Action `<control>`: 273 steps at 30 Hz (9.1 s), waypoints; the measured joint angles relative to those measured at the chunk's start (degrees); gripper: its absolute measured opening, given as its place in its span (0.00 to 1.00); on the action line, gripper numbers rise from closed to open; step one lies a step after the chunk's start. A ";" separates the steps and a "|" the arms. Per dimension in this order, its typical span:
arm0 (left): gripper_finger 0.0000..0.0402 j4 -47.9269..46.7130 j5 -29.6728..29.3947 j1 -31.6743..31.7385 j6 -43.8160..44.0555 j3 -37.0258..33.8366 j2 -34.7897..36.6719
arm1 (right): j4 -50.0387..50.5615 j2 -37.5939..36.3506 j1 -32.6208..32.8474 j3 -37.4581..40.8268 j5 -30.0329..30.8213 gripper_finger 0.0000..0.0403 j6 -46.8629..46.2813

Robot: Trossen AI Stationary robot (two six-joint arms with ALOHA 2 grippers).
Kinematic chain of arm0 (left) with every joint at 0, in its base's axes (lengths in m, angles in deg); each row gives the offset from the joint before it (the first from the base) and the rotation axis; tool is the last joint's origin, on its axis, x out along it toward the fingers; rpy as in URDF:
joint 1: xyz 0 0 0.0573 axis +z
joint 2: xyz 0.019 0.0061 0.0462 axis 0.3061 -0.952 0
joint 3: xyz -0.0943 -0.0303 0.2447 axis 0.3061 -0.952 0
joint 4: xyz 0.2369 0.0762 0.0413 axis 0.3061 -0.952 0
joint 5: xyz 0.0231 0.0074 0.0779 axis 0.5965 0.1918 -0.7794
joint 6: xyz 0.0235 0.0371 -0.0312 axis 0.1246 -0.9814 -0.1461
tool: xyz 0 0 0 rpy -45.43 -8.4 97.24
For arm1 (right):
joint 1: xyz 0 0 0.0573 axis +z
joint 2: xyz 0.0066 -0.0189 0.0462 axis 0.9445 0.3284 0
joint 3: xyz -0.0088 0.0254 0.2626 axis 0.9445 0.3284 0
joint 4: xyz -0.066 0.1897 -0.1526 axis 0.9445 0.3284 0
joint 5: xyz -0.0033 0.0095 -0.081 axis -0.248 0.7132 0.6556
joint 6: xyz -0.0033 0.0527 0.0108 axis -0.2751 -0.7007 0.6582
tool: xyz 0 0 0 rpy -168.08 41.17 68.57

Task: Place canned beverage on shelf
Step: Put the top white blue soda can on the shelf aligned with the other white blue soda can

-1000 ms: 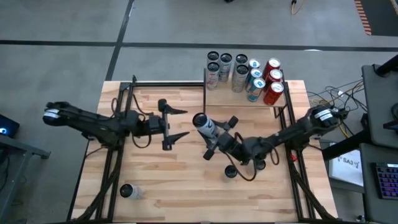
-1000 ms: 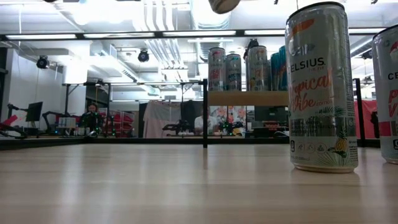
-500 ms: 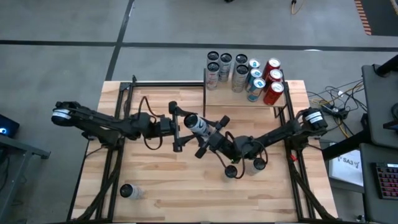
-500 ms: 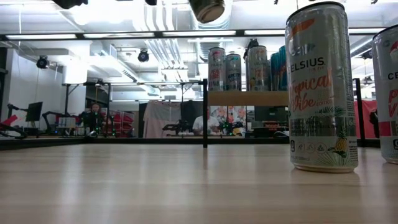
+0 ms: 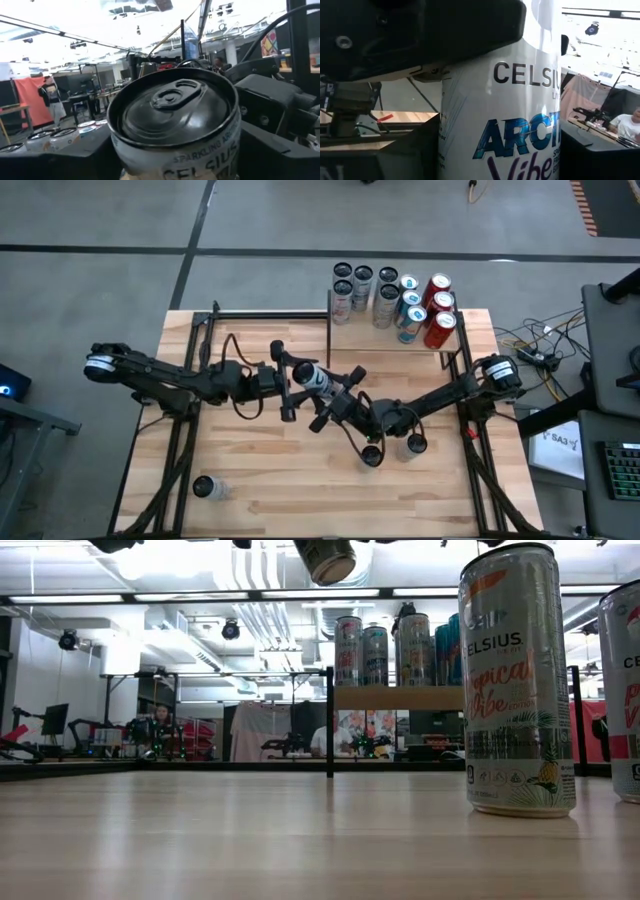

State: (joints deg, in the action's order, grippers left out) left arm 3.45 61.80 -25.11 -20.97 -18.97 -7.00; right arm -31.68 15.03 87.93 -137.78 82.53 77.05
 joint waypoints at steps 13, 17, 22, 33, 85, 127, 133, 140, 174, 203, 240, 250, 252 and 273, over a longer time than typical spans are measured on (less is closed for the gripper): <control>0.61 -7.36 -0.59 0.06 0.54 0.20 2.11 | 2.00 -0.88 1.06 0.02 3.79 0.83 -3.70; 0.61 -15.78 1.02 0.07 -0.19 0.22 5.75 | 6.76 -2.29 2.38 -0.02 4.69 0.90 -5.96; 0.61 -29.77 4.81 0.07 -3.19 0.17 11.20 | 21.54 -5.73 3.91 -2.76 4.38 0.91 -13.52; 0.63 -40.06 23.58 -0.02 -4.53 0.17 16.10 | 67.30 -6.02 -0.64 -17.84 -31.91 0.91 -36.47; 0.75 -29.44 21.26 -0.04 -7.25 0.70 13.92 | 76.10 -7.84 -7.17 -18.36 -39.91 0.58 -38.16; 0.89 -36.57 4.65 5.66 -12.34 -0.55 20.49 | 36.44 -27.33 -14.23 19.76 -0.68 0.58 -52.66; 0.89 -43.52 4.55 7.10 -12.32 -0.55 22.08 | 35.48 -20.87 -16.01 17.39 0.73 0.58 -56.12; 0.89 -44.78 3.62 8.08 -12.84 -2.26 21.99 | 43.99 -14.72 -17.75 9.75 4.17 0.58 -59.04; 0.89 -32.06 12.24 16.79 -17.06 -13.49 35.36 | 62.40 -8.96 -23.33 2.77 7.66 0.58 -72.62; 0.89 -31.61 12.19 16.79 -17.25 -13.49 35.30 | 62.51 -8.96 -24.26 1.32 11.52 0.81 -69.59; 0.89 -31.67 12.21 16.76 -17.24 -13.49 35.30 | 63.01 -9.92 -22.89 -20.69 17.39 0.81 -32.41; 0.89 -30.99 12.26 16.77 -16.76 -13.49 35.26 | 84.79 -9.81 -20.65 -36.23 -8.27 0.81 -41.03; 0.89 -30.60 12.26 16.78 -16.36 -13.49 35.28 | 91.16 -9.51 -21.62 -38.44 -18.06 0.81 -47.88; 0.89 -29.43 12.24 16.79 -16.57 -13.40 33.40 | 126.31 -4.54 -28.27 -48.30 -33.90 0.05 -72.60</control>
State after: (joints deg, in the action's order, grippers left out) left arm -25.98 74.04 -8.33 -37.53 -32.37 26.40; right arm 94.63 10.49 59.66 -186.08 48.63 4.45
